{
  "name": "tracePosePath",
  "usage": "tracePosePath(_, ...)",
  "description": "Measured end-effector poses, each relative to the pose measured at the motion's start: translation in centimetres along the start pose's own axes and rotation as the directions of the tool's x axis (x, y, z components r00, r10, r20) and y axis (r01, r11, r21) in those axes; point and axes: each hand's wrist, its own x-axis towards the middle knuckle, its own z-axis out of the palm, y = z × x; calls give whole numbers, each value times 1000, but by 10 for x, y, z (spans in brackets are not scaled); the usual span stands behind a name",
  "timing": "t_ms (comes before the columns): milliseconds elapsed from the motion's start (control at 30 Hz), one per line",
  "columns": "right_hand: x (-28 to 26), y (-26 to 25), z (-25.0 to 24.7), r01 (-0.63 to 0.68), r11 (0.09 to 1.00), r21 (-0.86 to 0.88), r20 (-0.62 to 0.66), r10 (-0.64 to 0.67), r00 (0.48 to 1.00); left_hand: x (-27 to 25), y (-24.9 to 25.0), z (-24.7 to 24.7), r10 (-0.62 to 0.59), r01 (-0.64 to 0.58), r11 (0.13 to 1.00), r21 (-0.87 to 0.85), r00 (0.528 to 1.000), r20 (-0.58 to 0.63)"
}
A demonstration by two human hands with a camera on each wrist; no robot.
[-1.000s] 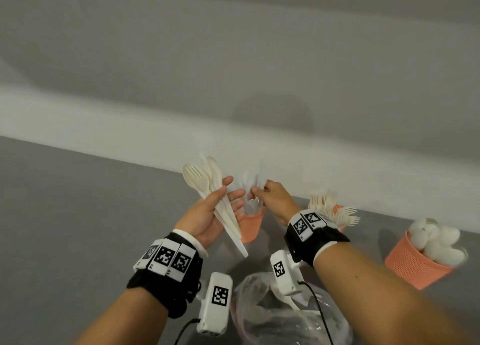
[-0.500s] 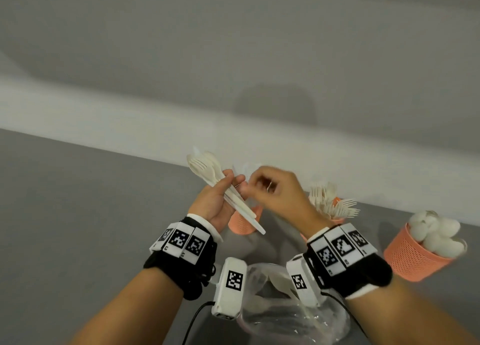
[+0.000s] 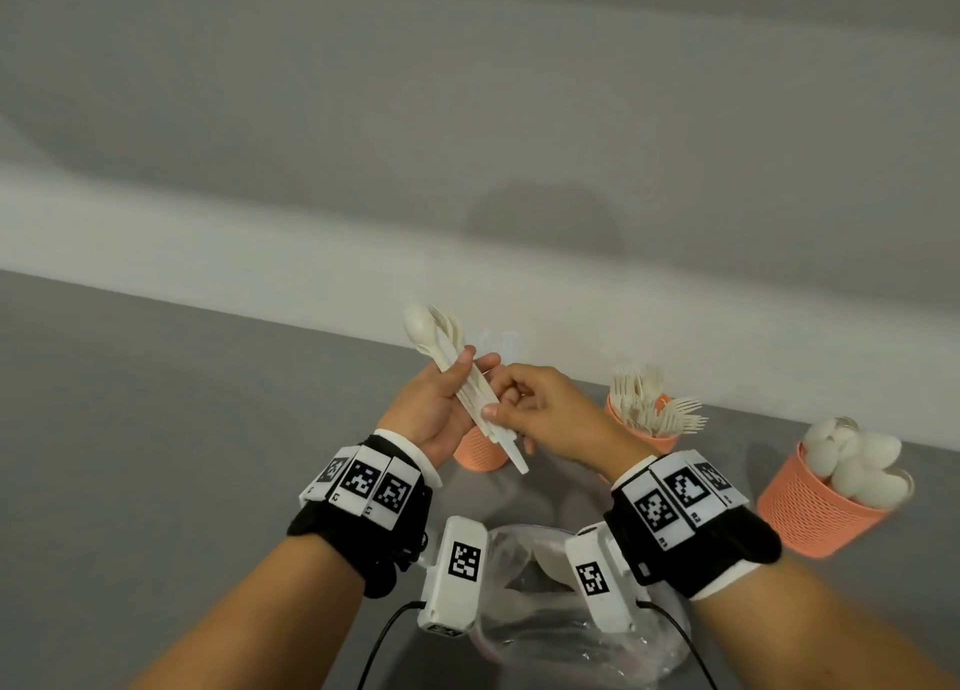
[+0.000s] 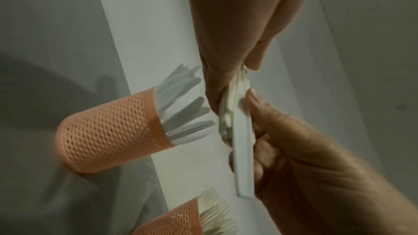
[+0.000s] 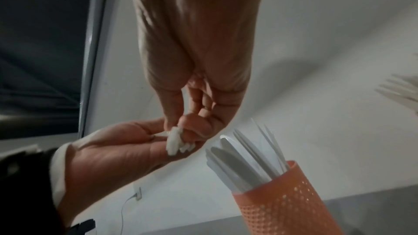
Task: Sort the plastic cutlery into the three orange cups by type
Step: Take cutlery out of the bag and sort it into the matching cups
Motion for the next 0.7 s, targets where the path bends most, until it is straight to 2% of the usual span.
tracePosePath(67,1,1,-2,-4,1000,5,-17,4,1000,0,1,-1,1,-1,1000,22,1000,14)
tracePosePath(200,1,2,-2,68,997,-26,-110,-71,991,1,2,0,2,-1,1000,-17,1000,19)
tracePosePath(367,-2,0,5,192,946,-260,-207,-249,946,2,-1,0,22,-22,1000,9,1000,13)
tracePosePath(533,1,-1,5,96,935,-341,-216,-177,960,1,-5,-1,-7,6,1000,-18,1000,-27)
tracePosePath(700,0,-5,4,21,989,-148,-205,-51,977,2,-5,-2,-10,9,999,-48,1000,-24)
